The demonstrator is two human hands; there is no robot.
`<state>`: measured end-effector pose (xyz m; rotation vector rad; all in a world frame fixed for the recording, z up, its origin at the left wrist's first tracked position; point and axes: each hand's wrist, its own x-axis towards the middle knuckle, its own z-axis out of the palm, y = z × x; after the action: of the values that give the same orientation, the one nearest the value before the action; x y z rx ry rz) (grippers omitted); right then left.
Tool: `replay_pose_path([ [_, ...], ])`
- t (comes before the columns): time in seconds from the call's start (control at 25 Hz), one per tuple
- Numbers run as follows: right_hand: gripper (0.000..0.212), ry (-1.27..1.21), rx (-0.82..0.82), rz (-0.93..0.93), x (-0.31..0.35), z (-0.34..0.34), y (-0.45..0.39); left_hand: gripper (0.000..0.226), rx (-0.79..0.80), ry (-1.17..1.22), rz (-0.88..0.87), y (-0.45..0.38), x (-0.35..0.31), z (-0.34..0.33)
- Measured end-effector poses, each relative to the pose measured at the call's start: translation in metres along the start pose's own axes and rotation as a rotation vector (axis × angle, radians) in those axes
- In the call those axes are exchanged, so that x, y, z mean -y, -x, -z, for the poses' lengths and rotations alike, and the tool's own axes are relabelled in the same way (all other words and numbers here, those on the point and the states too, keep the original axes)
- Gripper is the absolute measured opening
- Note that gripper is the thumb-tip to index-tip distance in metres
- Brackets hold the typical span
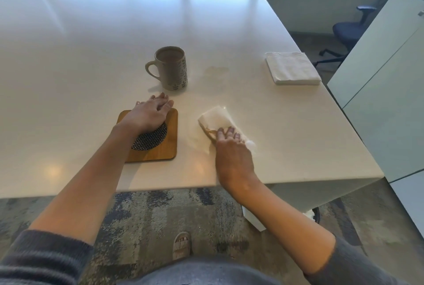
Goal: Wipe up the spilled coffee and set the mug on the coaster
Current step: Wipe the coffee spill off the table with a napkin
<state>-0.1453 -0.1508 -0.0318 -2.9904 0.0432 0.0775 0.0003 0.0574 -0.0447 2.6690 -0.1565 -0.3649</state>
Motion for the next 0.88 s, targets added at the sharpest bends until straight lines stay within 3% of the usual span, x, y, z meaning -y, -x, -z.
replay_pose_path([
  [0.4, 0.049, -0.111, 0.209, 0.273, 0.003, 0.036, 0.034, 0.062, -0.004, 0.026, 0.008, 0.001, -0.003, 0.0],
  [0.52, 0.051, -0.268, 0.358, 0.315, -0.013, 0.055, 0.032, 0.061, -0.011, 0.03, 0.008, 0.001, -0.002, -0.001],
  [0.6, 0.038, -0.478, 0.482, 0.34, -0.028, 0.073, 0.017, 0.061, -0.011, 0.028, 0.008, 0.001, -0.002, -0.001],
  [0.64, 0.032, -0.558, 0.461, 0.335, -0.035, 0.081, 0.007, 0.061, -0.009, 0.028, 0.009, 0.001, -0.002, -0.001],
  [0.72, 0.027, -0.609, 0.27, 0.22, -0.048, 0.089, -0.016, 0.061, -0.006, 0.039, 0.01, 0.001, -0.002, -0.001],
  [0.8, 0.029, -0.508, 0.066, 0.111, -0.051, 0.085, -0.036, 0.06, -0.005, 0.047, 0.011, 0.001, -0.003, -0.001],
  [0.88, 0.036, -0.432, 0.027, 0.097, -0.038, 0.072, -0.047, 0.06, -0.006, 0.052, 0.011, 0.001, -0.003, 0.0],
])
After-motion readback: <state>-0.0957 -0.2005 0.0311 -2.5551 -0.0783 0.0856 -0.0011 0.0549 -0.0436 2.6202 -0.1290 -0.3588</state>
